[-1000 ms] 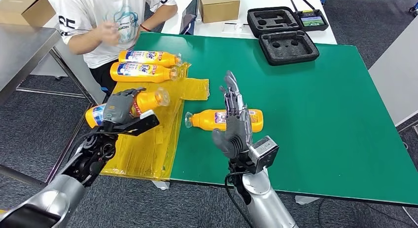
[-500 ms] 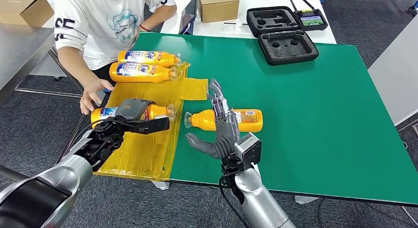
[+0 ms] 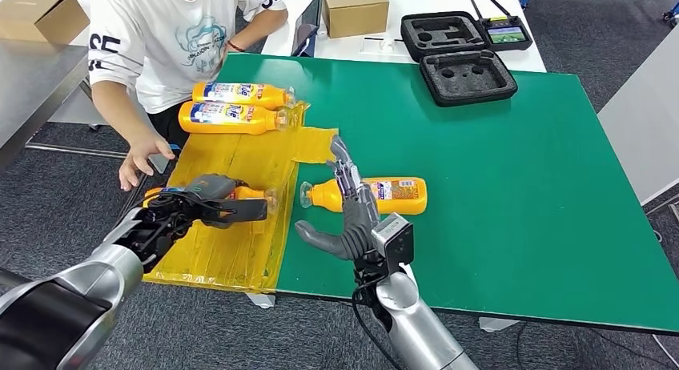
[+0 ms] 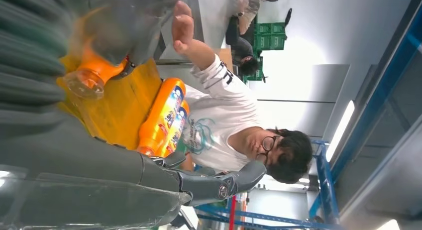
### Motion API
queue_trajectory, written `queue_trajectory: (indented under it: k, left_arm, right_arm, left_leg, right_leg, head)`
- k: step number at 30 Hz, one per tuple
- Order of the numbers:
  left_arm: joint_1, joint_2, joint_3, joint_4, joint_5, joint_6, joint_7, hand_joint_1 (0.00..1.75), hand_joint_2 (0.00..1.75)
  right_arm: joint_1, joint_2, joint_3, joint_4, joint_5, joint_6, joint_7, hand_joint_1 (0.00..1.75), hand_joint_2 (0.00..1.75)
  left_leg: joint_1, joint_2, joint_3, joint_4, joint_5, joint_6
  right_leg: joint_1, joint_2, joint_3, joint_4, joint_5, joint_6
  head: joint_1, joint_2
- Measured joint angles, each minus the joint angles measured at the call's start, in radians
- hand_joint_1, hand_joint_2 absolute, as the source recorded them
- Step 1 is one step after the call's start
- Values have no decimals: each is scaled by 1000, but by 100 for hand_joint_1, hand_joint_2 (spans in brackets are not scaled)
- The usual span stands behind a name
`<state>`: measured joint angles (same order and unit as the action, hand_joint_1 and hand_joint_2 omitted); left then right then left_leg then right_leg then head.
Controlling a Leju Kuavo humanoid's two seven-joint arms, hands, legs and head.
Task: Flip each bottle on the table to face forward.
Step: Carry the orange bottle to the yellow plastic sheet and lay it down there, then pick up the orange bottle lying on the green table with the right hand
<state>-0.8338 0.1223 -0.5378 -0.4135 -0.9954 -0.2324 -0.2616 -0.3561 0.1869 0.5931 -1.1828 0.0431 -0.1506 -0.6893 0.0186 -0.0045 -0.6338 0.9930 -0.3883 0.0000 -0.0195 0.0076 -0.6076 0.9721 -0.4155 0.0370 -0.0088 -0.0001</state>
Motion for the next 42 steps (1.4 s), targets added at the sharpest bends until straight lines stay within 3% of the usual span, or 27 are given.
queue_trajectory:
  k: [15,16,19,20,21,24,42]
  left_arm:
    - [-18,12,1,23,27,-74,-26,175,175]
    - [-21,14,1,25,35,-92,-32,161,175]
    - [-29,20,6,32,63,-149,-59,35,175]
    - [-31,22,9,34,74,-167,-68,5,175]
    - [-32,24,14,37,87,-184,-79,0,131]
    - [-33,27,33,43,126,-223,-110,0,0]
    - [-11,25,100,50,244,-246,-163,0,0]
  right_arm:
    - [-2,6,4,27,-4,5,4,0,175]
    - [-2,7,4,29,-5,7,6,0,175]
    - [-3,9,5,35,-7,12,9,0,175]
    - [-4,10,5,38,-8,13,9,0,175]
    - [-5,11,5,41,-8,13,10,0,175]
    - [-6,12,5,47,-8,13,10,0,175]
    - [-5,13,6,49,11,10,38,0,175]
  left_leg:
    - [0,0,2,0,0,0]
    - [0,0,2,0,0,0]
    - [0,0,3,0,0,0]
    - [0,0,3,0,0,0]
    - [0,0,3,0,0,0]
    - [0,0,4,0,0,0]
    - [0,0,5,0,0,0]
  right_leg:
    - [0,0,2,0,0,0]
    - [0,0,2,0,0,0]
    - [0,0,3,0,0,0]
    - [0,0,3,0,0,0]
    - [0,0,3,0,0,0]
    - [0,0,4,0,0,0]
    - [0,0,5,0,0,0]
  head:
    - [0,0]
    - [0,0]
    - [0,0]
    - [0,0]
    - [0,0]
    - [0,0]
    - [0,0]
